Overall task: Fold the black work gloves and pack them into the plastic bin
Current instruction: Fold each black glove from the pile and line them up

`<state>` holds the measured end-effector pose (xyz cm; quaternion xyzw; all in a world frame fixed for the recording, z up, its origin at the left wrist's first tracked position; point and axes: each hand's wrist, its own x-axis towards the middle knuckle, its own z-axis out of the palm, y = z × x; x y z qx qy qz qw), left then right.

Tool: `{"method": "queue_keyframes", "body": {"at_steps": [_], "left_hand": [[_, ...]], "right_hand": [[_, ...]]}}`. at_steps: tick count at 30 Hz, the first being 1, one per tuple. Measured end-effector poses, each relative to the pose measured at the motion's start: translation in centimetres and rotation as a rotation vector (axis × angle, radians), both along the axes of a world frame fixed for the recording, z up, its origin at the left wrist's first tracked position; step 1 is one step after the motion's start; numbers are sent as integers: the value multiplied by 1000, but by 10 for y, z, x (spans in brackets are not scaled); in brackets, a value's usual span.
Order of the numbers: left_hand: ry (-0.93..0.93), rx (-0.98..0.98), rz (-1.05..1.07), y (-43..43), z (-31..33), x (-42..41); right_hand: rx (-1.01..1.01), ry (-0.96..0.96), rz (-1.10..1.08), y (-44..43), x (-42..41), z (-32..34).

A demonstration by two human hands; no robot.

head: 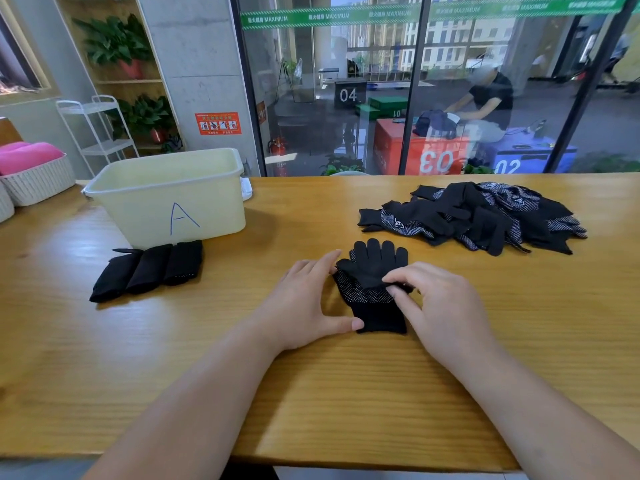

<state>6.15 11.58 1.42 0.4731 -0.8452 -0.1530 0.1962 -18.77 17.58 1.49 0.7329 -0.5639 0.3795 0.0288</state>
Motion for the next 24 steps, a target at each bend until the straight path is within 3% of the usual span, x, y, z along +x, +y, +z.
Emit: {"method": "queue_keyframes", "body": {"at_steps": [4, 13, 24], "left_hand": [[-12, 13, 7, 2, 2, -1], [-44, 34, 27, 3, 5, -2], [-65, 37, 30, 3, 7, -3]], "right_hand": [[50, -41, 68, -1, -3, 0], [110, 204, 126, 2, -2, 1], [179, 217, 138, 4, 0, 3]]}}
